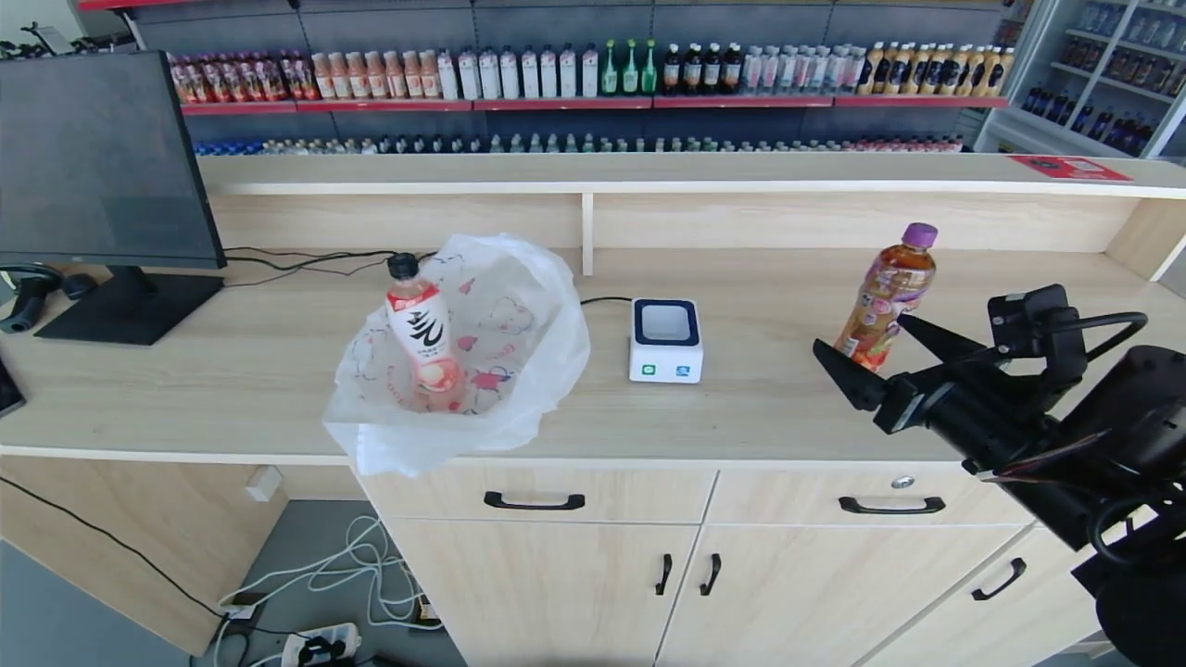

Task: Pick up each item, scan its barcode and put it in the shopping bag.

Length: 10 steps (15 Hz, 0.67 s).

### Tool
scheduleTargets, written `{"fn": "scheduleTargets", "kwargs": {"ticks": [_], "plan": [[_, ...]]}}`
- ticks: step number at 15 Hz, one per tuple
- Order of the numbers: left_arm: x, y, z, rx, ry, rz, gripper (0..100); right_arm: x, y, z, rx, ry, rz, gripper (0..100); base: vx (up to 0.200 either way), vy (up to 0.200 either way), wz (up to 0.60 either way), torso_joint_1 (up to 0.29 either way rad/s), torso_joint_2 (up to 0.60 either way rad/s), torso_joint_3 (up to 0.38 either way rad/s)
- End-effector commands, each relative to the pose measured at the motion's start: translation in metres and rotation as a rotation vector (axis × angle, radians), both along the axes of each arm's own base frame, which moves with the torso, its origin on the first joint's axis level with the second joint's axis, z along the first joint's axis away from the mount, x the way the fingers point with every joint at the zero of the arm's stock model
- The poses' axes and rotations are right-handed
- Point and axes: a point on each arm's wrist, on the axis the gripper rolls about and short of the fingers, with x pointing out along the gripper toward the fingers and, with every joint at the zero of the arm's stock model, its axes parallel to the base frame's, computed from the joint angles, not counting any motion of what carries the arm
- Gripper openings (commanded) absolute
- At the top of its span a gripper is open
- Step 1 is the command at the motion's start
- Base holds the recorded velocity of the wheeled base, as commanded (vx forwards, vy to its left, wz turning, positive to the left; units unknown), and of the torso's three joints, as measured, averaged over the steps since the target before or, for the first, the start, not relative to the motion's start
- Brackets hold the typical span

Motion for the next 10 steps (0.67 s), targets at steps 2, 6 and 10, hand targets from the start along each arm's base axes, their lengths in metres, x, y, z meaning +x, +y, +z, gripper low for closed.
{"fn": "scheduleTargets", "kwargs": {"ticks": [2,6,10], "plan": [[0.000,0.000,0.000,0.000,0.000,0.001,100,0.000,-0.017,-0.005,-0.003,0.024,-0.061,100,0.000,-0.200,0.00,0.005,0.01,0.005],[0.000,0.000,0.000,-0.001,0.000,0.001,100,0.006,-0.024,-0.010,-0.003,0.039,-0.085,100,0.000,-0.200,0.00,0.001,0.00,0.001],[0.000,0.000,0.000,-0.003,0.000,0.001,100,0.007,-0.004,-0.017,-0.008,0.064,-0.016,100,0.000,-0.200,0.00,0.004,0.01,0.001]]}}
